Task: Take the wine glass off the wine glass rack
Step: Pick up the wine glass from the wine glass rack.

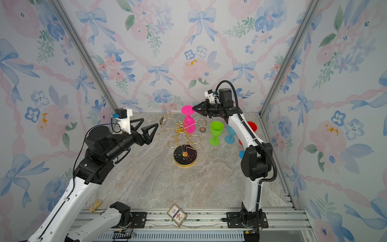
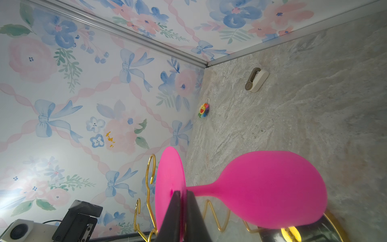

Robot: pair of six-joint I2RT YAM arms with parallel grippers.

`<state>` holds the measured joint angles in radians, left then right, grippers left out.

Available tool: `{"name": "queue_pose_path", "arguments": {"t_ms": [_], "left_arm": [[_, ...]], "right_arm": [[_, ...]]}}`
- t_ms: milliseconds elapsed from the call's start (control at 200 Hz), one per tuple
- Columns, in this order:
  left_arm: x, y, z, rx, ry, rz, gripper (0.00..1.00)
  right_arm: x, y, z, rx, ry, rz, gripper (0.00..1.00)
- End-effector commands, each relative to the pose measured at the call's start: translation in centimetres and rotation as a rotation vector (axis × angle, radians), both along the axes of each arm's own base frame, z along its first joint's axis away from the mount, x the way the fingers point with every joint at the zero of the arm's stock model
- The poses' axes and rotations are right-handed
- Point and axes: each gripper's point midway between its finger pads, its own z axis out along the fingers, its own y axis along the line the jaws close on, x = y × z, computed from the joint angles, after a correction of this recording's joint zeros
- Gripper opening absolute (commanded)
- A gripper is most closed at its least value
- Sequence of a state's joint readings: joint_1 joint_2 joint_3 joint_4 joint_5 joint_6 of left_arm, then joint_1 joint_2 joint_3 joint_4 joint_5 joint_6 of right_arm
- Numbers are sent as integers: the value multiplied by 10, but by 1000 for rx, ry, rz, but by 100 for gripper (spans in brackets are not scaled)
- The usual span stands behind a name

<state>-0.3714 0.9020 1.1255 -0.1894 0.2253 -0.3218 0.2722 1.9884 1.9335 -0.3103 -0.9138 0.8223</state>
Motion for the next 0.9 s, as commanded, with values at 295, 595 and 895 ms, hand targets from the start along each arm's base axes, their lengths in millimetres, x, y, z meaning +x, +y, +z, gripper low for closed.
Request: {"name": "queue_pose_path", "arguments": {"t_ms": [295, 595, 895], "left_arm": [[0, 1, -6, 15, 7, -4, 98], [0, 1, -7, 17, 8, -3, 98], [2, -2, -8, 17, 16, -11, 98]], "right_arm": [[-11, -1, 21, 38, -19, 29, 2], [-16, -2, 27, 76, -13, 46, 0], [-28, -4, 33, 82, -21, 60, 0]]}}
